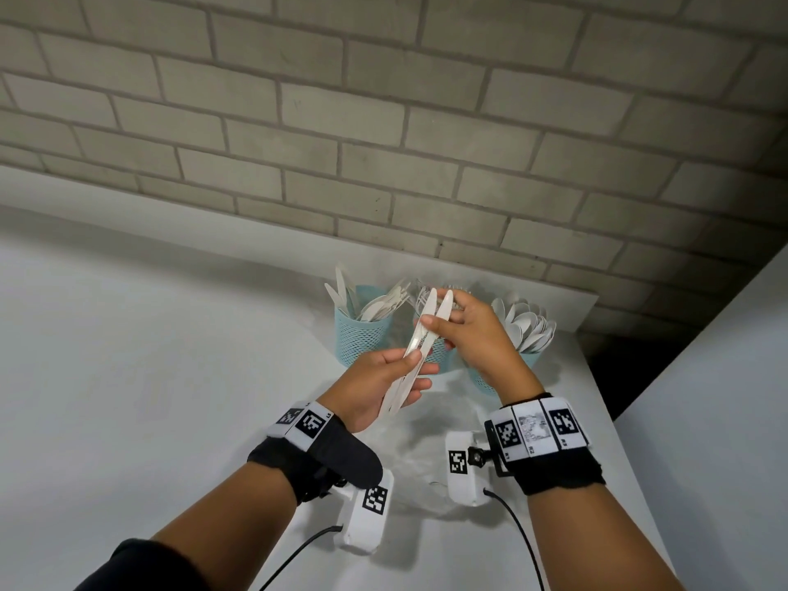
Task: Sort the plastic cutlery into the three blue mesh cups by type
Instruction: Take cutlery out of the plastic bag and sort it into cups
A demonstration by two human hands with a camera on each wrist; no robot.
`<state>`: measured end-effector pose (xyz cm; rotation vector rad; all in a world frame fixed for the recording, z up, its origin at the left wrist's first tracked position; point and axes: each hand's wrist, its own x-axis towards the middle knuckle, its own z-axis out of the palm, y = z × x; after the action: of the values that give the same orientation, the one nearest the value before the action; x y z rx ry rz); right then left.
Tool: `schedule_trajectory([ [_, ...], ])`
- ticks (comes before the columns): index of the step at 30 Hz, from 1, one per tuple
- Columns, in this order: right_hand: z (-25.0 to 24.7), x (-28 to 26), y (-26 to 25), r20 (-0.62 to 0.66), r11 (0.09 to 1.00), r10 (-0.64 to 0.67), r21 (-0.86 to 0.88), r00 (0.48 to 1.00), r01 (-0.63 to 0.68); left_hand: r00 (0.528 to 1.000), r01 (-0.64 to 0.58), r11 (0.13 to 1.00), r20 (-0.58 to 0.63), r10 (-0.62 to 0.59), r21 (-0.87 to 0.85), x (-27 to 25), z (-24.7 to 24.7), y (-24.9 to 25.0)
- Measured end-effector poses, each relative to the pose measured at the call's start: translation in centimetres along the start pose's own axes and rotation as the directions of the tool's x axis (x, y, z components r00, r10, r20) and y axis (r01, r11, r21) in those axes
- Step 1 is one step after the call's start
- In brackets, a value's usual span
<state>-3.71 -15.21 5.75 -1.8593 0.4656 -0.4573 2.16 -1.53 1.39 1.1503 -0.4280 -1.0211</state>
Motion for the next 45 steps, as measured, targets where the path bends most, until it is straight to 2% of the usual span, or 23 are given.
schedule_trajectory([
  [7, -0.2, 1.1, -1.1, 0.051, 1.000, 0.000, -0.023, 0.999, 0.001, 1.000, 0.019, 0.998, -0.010, -0.018, 0.053, 0.0, -0.1, -0.1],
  [10, -1.2, 2.3, -2.6, -0.066, 0.999, -0.044, -0.016, 0.997, 0.043, 0.999, 0.013, 0.999, -0.037, -0.011, 0.053, -0.1, -0.5, -0.4],
  [13, -2.6, 3.8, -4.4, -0.215, 0.991, -0.136, -0.043, 0.967, 0.130, 0.997, 0.008, 0.996, -0.078, -0.002, 0.087, -0.1, -1.3, -0.9],
  [17, -2.4, 4.9, -6.1, -0.405, 0.953, -0.264, 0.032, 0.876, 0.302, 0.997, 0.042, 0.940, -0.068, -0.020, 0.338, -0.2, -1.9, -1.4],
  [19, -0.9, 5.1, -6.3, -0.447, 0.933, -0.327, -0.016, 0.833, 0.358, 0.999, 0.047, 0.847, -0.016, -0.045, 0.530, -0.3, -1.7, -1.6],
  [20, 0.0, 5.2, -6.1, -0.447, 0.928, -0.355, -0.059, 0.822, 0.368, 0.999, 0.019, 0.772, 0.026, -0.046, 0.635, -0.4, -1.6, -1.7],
  [23, 2.8, 5.3, -4.7, -0.348, 0.912, -0.408, -0.194, 0.844, 0.360, 0.988, -0.114, 0.486, 0.149, -0.033, 0.866, -0.6, -1.2, -2.4],
  [25, 4.3, 5.5, -3.4, -0.256, 0.885, -0.438, -0.288, 0.862, 0.365, 0.985, -0.136, 0.336, 0.164, -0.056, 0.932, -0.8, -0.9, -2.8],
  [30, 6.5, 5.6, -0.8, -0.037, 0.788, -0.401, -0.523, 0.915, 0.324, 0.975, -0.091, 0.140, 0.117, -0.191, 0.986, -1.4, -0.6, -3.9],
  [35, 6.9, 5.5, 0.4, 0.035, 0.585, -0.316, -0.780, 0.948, 0.223, 0.963, -0.094, 0.064, 0.107, -0.247, 0.994, -1.6, -0.7, -4.6],
  [39, 6.7, 5.6, 0.2, 0.155, 0.492, -0.235, -0.833, 0.960, 0.255, 0.959, -0.116, 0.022, 0.118, -0.258, 0.993, -1.6, -0.4, -5.1],
  [42, 5.8, 5.2, -1.0, 0.201, 0.536, -0.155, -0.805, 0.967, 0.253, 0.964, -0.127, -0.034, 0.115, -0.240, 0.991, -1.7, -0.3, -5.3],
  [45, 4.1, 3.4, -2.4, 0.129, 0.695, -0.210, -0.677, 0.969, 0.241, 0.973, -0.107, -0.037, 0.097, -0.211, 0.994, -1.5, -0.7, -5.8],
])
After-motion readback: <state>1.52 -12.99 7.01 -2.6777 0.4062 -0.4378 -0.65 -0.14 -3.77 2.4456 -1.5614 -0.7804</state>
